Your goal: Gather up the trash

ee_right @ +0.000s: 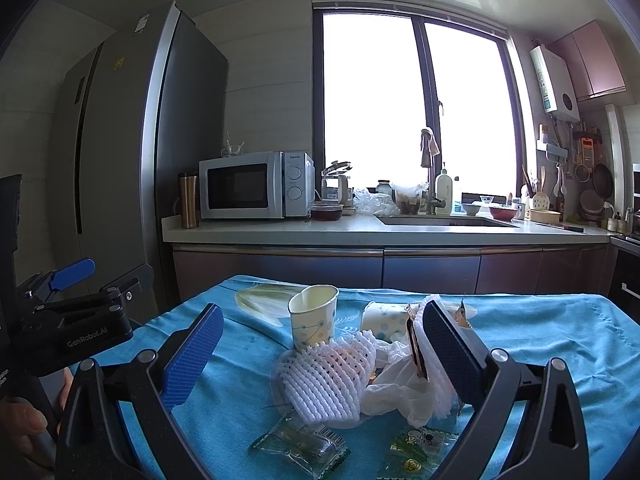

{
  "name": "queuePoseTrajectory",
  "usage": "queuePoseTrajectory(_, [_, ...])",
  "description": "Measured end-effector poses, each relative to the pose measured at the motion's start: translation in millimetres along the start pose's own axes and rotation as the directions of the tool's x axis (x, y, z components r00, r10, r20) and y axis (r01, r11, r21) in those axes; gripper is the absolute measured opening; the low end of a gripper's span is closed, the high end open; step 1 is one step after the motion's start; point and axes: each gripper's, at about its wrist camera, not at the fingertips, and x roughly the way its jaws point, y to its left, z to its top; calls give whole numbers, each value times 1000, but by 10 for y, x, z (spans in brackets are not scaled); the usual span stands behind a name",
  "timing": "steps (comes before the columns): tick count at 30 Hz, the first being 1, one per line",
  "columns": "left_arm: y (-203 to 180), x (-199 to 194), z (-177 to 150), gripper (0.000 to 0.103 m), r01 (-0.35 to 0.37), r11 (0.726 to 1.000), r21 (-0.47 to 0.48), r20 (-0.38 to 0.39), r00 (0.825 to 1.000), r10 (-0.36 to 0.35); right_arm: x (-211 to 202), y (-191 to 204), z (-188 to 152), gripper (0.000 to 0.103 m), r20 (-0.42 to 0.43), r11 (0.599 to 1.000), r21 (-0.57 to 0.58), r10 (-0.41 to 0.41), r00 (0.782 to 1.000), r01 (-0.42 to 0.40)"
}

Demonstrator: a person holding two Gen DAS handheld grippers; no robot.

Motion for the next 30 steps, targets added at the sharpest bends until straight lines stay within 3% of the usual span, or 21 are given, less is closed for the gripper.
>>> queuePoseTrajectory(30, [-8, -19, -4, 97, -5, 1000, -3, 13, 1000, 5, 1, -16, -23, 97, -2, 1000, 11, 11, 1000, -11])
